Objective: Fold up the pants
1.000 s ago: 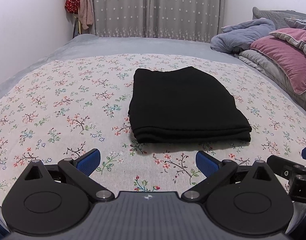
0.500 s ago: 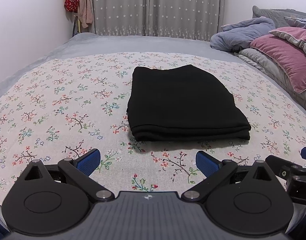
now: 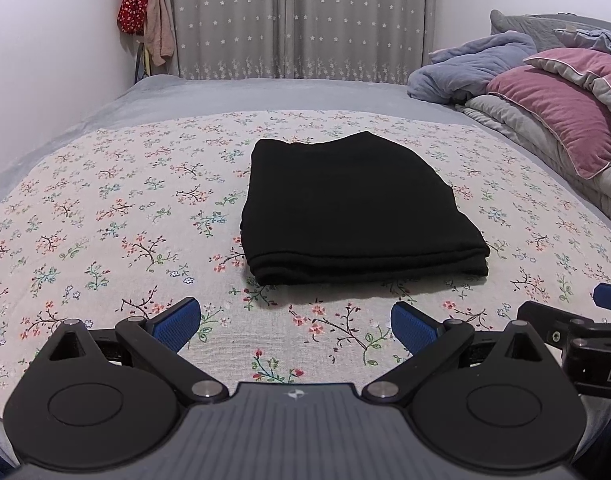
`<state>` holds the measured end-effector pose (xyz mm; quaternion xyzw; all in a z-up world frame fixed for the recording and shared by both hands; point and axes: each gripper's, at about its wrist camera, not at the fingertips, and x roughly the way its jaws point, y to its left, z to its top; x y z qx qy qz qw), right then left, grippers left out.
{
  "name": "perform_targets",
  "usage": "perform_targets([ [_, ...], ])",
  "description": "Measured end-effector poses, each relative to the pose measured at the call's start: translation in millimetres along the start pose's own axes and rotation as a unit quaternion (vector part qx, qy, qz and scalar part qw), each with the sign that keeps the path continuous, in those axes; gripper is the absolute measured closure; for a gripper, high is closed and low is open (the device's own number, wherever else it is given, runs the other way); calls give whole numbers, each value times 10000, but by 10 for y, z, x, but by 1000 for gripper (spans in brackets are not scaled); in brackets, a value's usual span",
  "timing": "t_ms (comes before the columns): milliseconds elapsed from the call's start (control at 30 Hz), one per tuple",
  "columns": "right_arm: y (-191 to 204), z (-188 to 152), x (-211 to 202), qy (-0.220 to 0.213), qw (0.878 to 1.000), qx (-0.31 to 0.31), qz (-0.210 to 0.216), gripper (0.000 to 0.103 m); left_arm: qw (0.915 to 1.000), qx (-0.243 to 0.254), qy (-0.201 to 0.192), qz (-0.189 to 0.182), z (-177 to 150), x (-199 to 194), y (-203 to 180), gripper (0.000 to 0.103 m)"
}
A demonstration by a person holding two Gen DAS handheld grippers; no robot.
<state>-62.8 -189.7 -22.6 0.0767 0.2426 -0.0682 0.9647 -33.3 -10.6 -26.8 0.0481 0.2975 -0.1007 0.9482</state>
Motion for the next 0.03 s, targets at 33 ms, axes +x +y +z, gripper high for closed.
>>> perform_targets([
  [33, 0, 2, 1, 2, 10000, -4, 1, 0, 10000, -12, 9, -4, 2, 0, -1, 0],
])
